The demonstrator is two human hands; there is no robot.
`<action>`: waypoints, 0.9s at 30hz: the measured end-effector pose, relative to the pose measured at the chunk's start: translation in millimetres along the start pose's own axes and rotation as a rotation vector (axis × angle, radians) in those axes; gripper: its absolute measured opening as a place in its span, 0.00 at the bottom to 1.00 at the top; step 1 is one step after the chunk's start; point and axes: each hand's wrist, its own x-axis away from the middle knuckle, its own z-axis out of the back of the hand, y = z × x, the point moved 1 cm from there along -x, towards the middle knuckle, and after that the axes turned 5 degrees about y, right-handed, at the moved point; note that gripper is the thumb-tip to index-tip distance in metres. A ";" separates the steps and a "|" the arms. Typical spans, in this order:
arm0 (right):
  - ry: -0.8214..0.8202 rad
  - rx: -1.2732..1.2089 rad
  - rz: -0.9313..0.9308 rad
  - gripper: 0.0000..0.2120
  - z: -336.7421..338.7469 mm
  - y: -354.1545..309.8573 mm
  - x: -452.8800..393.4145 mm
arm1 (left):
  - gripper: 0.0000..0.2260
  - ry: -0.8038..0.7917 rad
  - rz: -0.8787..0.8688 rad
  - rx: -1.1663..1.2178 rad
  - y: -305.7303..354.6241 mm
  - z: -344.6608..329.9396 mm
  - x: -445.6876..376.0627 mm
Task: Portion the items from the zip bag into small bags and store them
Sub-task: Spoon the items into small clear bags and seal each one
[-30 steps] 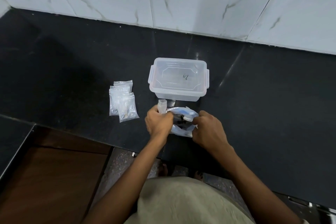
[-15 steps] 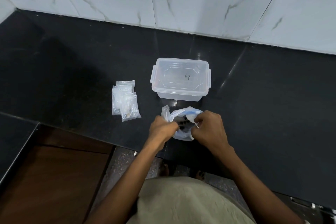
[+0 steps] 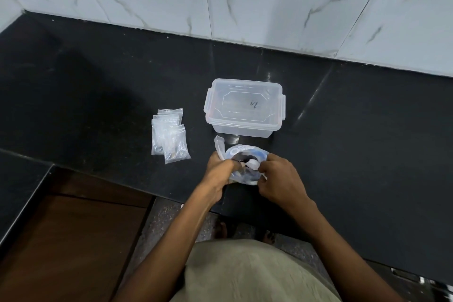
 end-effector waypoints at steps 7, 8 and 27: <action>0.098 -0.103 0.018 0.04 0.7 -7.1 1.1 | 0.19 0.248 -0.077 -0.166 -2.8 -1.2 -1.7; 0.133 -0.124 0.028 0.03 1.5 -8.5 2.7 | 0.17 0.271 -0.092 -0.218 -1.5 -0.6 -1.1; 0.160 -0.200 -0.031 0.05 -1.8 -7.6 -3.2 | 0.22 0.206 -0.039 -0.269 7.3 0.1 1.7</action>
